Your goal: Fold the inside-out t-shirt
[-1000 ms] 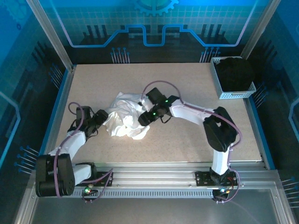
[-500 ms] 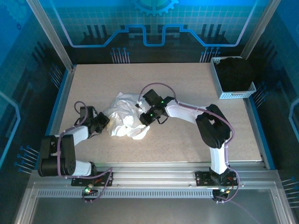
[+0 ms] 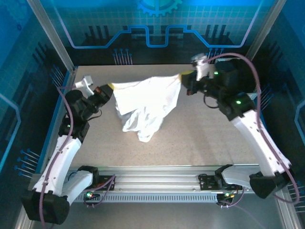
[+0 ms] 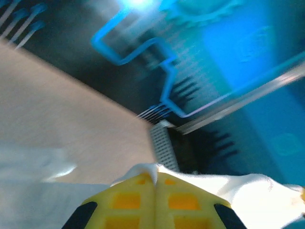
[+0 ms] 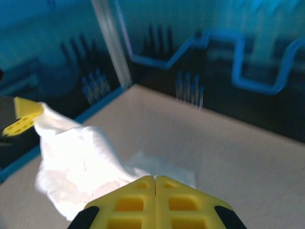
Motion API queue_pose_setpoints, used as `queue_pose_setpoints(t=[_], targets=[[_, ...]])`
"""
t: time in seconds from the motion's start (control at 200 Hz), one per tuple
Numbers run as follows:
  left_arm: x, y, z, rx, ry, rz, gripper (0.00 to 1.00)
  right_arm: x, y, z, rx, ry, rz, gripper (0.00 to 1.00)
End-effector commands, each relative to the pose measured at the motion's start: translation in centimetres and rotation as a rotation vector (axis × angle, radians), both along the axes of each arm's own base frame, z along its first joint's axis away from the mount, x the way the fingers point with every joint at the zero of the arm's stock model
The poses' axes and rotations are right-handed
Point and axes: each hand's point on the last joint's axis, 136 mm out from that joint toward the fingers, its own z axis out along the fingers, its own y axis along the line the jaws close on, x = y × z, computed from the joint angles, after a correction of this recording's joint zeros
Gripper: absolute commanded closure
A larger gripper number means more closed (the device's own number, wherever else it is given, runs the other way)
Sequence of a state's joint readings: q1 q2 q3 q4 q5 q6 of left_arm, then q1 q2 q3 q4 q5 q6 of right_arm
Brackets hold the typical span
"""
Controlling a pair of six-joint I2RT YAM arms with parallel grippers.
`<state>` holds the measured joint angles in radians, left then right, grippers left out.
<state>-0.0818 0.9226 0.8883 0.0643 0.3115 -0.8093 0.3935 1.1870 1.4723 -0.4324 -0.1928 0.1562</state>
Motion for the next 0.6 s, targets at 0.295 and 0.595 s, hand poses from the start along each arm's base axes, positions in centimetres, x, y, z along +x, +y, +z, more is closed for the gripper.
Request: queue_pose_setpoints(t=[0.295,0.595], targets=[[-2.1,-1.2,19.1,0.063,-0.369,-0.038,1.00,-2.7,-8.4,11.0,-0.031,-0.237,-0.295,1.00],[-2.9,0.3,21.1,0.253,-0.375,0.123,1.00,-3.1,-5.5,11.7,0.022,-0.238,-0.155,1.00]])
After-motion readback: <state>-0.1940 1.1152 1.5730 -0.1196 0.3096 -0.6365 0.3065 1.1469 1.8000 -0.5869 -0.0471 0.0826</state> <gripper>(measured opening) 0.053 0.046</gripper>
